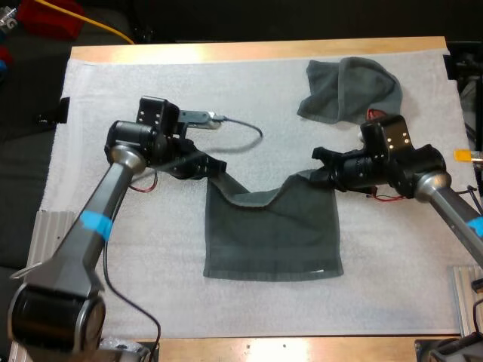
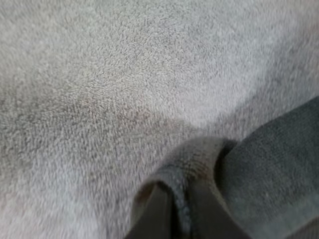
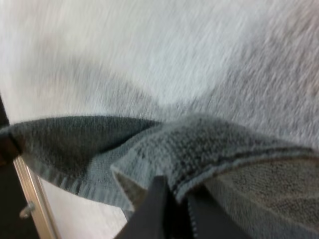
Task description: Pick towel from pile, fold and stack
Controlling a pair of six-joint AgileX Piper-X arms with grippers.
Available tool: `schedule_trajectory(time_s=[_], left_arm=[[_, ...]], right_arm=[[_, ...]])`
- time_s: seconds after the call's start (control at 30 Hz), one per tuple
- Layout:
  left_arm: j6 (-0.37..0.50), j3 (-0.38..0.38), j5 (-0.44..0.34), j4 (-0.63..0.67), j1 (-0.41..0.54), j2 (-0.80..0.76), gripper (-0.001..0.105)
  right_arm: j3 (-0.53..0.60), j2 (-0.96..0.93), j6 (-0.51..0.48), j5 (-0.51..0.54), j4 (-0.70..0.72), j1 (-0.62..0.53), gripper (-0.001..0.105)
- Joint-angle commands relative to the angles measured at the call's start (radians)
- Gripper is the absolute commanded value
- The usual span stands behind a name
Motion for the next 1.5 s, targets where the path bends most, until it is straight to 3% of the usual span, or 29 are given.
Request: schedule_trajectory(time_s=[0.0,0.2,0.4,0.6,0.7,0.83,0.87,1.0,1.2,1.47], left_arm=[[-0.034,0.000,0.038,-0.014,0.014,0.020,0.000],[-0.086,0.000,0.066,-0.025,0.072,0.106,0.000],[-0.132,0.000,0.105,-0.076,0.107,0.124,0.000],[-0.135,0.000,0.135,-0.111,0.120,0.124,0.003],[-0.135,0.000,0.175,-0.126,0.124,0.124,0.023],[-0.133,-0.016,0.215,-0.133,0.124,0.124,0.069],[-0.131,-0.022,0.221,-0.132,0.124,0.124,0.076],[-0.111,-0.057,0.252,-0.108,0.124,0.117,0.064],[-0.046,-0.064,0.251,-0.068,0.124,0.032,0.063],[0.090,-0.064,0.100,0.094,0.124,-0.146,0.063]], right_arm=[[-0.002,0.011,0.025,-0.022,-0.023,-0.007,0.001],[-0.002,0.069,0.103,-0.009,-0.111,-0.009,0.001],[-0.002,0.082,0.150,0.127,-0.144,-0.009,0.001],[-0.002,0.083,0.201,0.152,-0.177,-0.009,0.018],[-0.002,0.083,0.200,0.145,-0.214,-0.009,0.038],[-0.002,0.079,0.160,0.116,-0.268,-0.009,0.060],[-0.002,0.073,0.137,0.113,-0.275,-0.009,0.063],[-0.002,0.021,-0.008,0.118,-0.268,-0.009,0.064],[-0.002,-0.086,-0.119,0.207,-0.175,-0.009,0.064],[-0.002,-0.237,-0.267,0.219,0.052,-0.005,0.064]])
